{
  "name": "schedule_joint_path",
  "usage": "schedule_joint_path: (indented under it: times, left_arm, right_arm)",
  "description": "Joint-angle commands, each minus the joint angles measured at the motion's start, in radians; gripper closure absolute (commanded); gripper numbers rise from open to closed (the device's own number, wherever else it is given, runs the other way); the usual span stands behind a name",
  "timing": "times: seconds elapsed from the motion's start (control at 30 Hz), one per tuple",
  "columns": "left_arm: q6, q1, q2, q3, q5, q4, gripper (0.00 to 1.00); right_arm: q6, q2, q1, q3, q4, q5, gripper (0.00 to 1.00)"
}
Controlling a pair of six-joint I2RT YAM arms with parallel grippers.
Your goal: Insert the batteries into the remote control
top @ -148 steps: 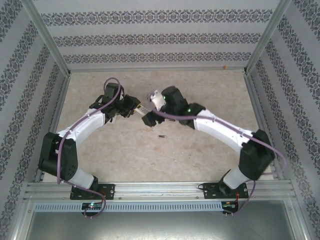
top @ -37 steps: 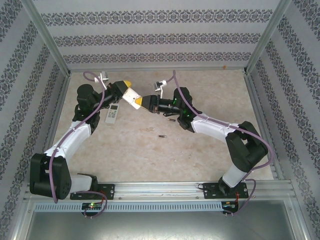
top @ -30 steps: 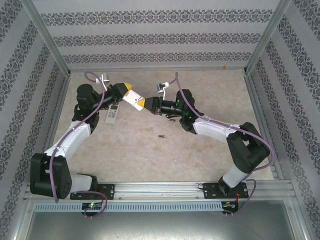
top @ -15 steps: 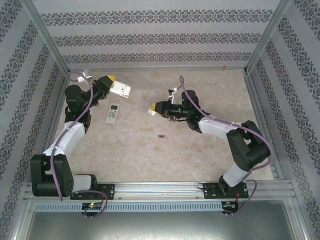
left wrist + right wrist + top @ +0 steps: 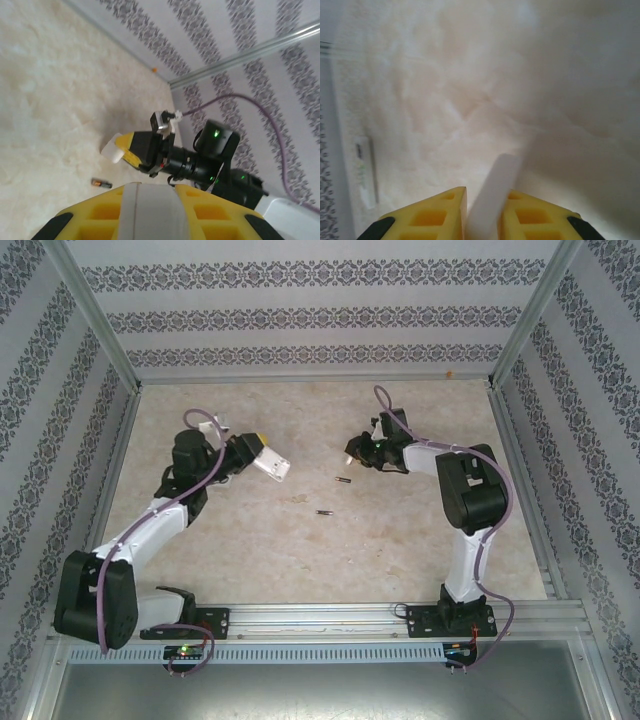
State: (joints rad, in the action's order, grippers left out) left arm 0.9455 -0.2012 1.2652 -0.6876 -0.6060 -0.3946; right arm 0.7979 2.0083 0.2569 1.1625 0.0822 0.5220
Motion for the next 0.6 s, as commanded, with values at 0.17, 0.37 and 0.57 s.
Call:
schedule_joint_path:
  times: [0.17, 0.37, 0.57]
  left_arm:
    - [0.053, -0.125, 0.125, 0.092, 0.267, -0.175, 1.00]
    - [0.138, -0.194, 0.192, 0.132, 0.626, -0.230, 1.00]
    - [0.199, -0.264, 0.304, 0.139, 0.870, -0.243, 0.98]
  right_arm:
    - [0.003, -0.052, -0.037, -0.073, -0.088, -0.098, 0.58]
    - [0.001, -0.286, -0.103, -0.208, -0.091, -0.174, 0.40]
    - [0.005, -0.431, -0.101, -0.236, -0.098, -0.134, 0.32]
